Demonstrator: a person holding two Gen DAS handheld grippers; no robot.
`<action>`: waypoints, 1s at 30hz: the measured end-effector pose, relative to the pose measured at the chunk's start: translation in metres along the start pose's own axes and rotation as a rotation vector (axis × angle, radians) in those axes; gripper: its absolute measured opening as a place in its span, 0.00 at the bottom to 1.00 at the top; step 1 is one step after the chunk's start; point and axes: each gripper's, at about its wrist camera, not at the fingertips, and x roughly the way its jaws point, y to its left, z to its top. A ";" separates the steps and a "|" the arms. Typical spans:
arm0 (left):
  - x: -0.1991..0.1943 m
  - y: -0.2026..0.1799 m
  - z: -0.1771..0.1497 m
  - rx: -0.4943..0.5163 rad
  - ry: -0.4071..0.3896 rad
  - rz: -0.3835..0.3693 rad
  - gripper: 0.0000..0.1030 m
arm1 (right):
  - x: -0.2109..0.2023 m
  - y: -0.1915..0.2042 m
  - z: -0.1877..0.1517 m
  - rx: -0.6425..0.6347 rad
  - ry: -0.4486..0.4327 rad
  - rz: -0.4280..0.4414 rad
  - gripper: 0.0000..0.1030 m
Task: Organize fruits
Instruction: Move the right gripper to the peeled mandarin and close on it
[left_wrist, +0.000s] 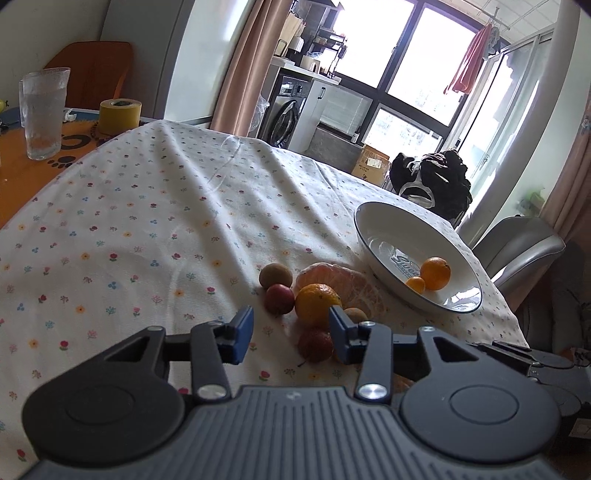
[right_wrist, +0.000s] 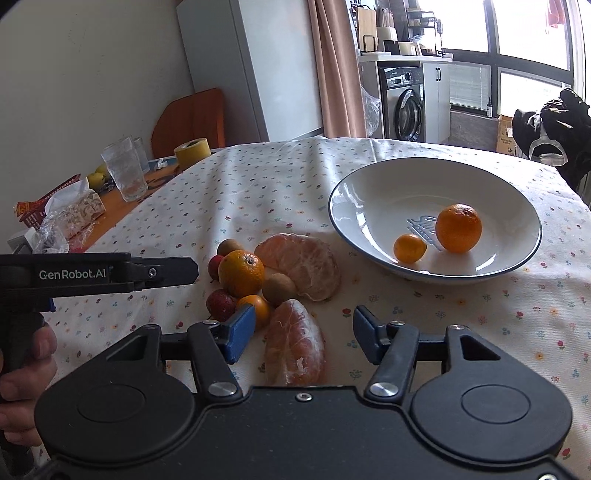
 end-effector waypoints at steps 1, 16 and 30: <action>0.001 0.002 -0.001 -0.001 0.002 -0.004 0.39 | 0.001 0.002 0.000 -0.011 0.008 -0.004 0.54; 0.012 0.006 -0.013 0.023 0.049 -0.024 0.35 | 0.016 0.024 -0.012 -0.150 0.042 -0.068 0.38; 0.021 -0.013 -0.018 0.092 0.060 -0.034 0.35 | 0.011 0.020 -0.014 -0.153 0.007 -0.062 0.33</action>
